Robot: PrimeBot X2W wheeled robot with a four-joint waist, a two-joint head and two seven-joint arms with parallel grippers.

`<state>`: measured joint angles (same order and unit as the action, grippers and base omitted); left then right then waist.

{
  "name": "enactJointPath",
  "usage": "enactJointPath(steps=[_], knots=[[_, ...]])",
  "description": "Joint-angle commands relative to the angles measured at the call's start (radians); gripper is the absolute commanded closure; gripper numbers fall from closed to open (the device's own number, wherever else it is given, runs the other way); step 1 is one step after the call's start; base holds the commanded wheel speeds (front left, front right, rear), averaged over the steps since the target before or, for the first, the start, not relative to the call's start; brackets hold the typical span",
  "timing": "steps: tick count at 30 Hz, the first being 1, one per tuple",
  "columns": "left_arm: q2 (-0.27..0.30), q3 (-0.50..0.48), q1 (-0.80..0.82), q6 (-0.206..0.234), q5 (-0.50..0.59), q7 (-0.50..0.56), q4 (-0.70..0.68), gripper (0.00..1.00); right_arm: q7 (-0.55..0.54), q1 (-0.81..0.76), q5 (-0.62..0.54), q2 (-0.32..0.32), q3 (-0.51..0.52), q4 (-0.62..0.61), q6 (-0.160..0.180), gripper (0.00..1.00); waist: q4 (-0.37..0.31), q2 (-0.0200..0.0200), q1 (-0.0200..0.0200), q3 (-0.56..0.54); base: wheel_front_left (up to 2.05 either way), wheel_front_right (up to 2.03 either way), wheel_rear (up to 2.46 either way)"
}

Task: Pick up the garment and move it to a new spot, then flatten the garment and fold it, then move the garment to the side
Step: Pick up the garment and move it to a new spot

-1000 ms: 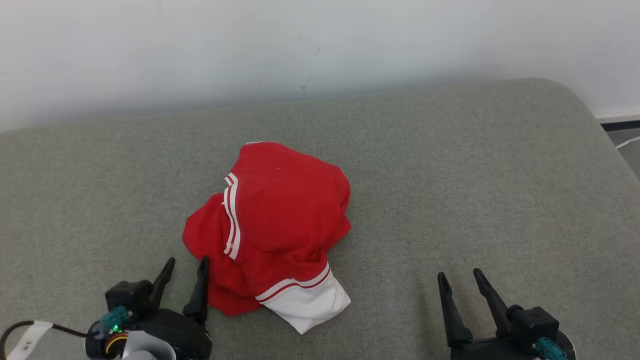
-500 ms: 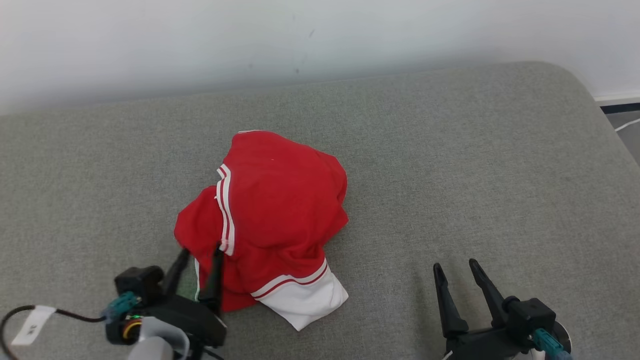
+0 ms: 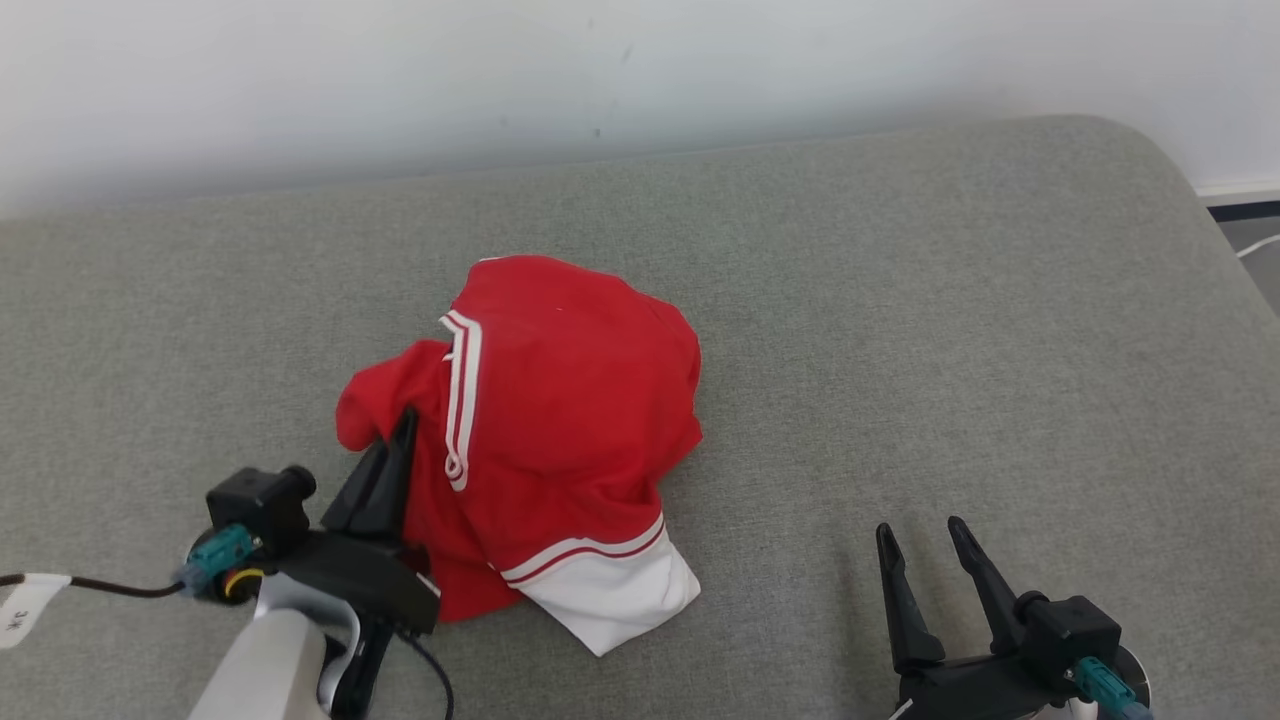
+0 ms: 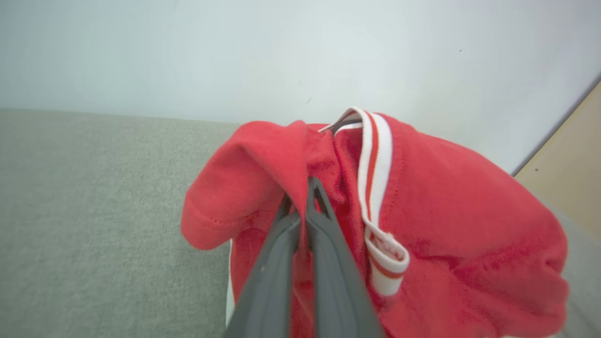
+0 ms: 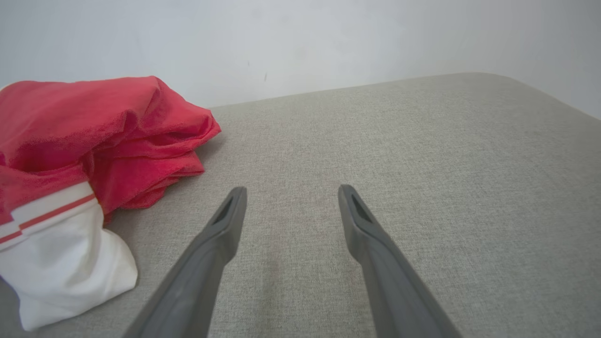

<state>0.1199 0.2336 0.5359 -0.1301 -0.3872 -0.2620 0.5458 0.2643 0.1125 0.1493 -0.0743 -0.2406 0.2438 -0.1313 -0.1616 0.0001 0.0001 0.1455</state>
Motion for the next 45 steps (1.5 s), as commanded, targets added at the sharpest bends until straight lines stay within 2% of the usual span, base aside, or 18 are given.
enactJointPath(steps=[1, 8, 15, 18, 25, 34, 41, 45], knots=[[0.005, -0.005, 0.008, 0.000, 0.018, -0.004, -0.027, 1.00, 0.000, -0.008, 0.003, 0.001, 0.002, 0.002, 0.001, 0.00, 0.007, -0.0001, -0.0001, -0.007, 0.00, 0.00, 0.00], [-0.003, -0.032, 0.068, 0.000, 0.107, -0.004, -0.229, 1.00, 0.000, -0.021, 0.009, 0.010, -0.004, 0.011, 0.001, 0.00, 0.033, -0.0001, -0.0001, -0.044, 0.00, 0.00, 0.00], [0.081, 0.046, 0.218, 0.000, 0.106, -0.004, -0.278, 1.00, 0.000, -0.042, 0.017, 0.015, -0.007, 0.019, 0.001, 0.00, 0.055, -0.0001, -0.0001, -0.096, 0.00, 0.00, 0.00], [0.132, 0.080, 0.299, 0.000, 0.103, -0.004, -0.262, 1.00, 0.000, -0.052, 0.020, 0.017, -0.008, 0.022, 0.001, 0.00, 0.060, -0.0001, -0.0001, -0.111, 0.00, 0.00, 0.00], [0.255, 0.094, 0.448, 0.000, 0.125, -0.004, -0.203, 1.00, 0.000, -0.070, 0.027, 0.022, -0.002, 0.016, 0.001, 0.00, 0.074, -0.0001, -0.0001, -0.127, 0.00, 0.00, 0.00], [0.405, 0.041, 0.481, 0.001, 0.121, -0.004, -0.055, 1.00, 0.000, -0.082, 0.026, 0.023, 0.023, 0.005, 0.001, 0.00, 0.122, -0.0001, -0.0001, -0.112, 0.00, 0.00, 0.00], [0.433, -0.026, 0.369, 0.010, 0.083, -0.004, 0.018, 1.00, 0.000, -0.057, 0.015, 0.023, 0.027, -0.003, 0.001, 0.00, 0.157, -0.0001, -0.0001, -0.069, 0.00, 0.00, 0.00], [0.441, -0.075, 0.287, 0.033, 0.067, -0.004, 0.063, 1.00, 0.000, -0.025, 0.011, 0.014, 0.022, -0.014, 0.001, 0.00, 0.158, -0.0001, -0.0001, -0.026, 0.00, 0.00, 0.00]])
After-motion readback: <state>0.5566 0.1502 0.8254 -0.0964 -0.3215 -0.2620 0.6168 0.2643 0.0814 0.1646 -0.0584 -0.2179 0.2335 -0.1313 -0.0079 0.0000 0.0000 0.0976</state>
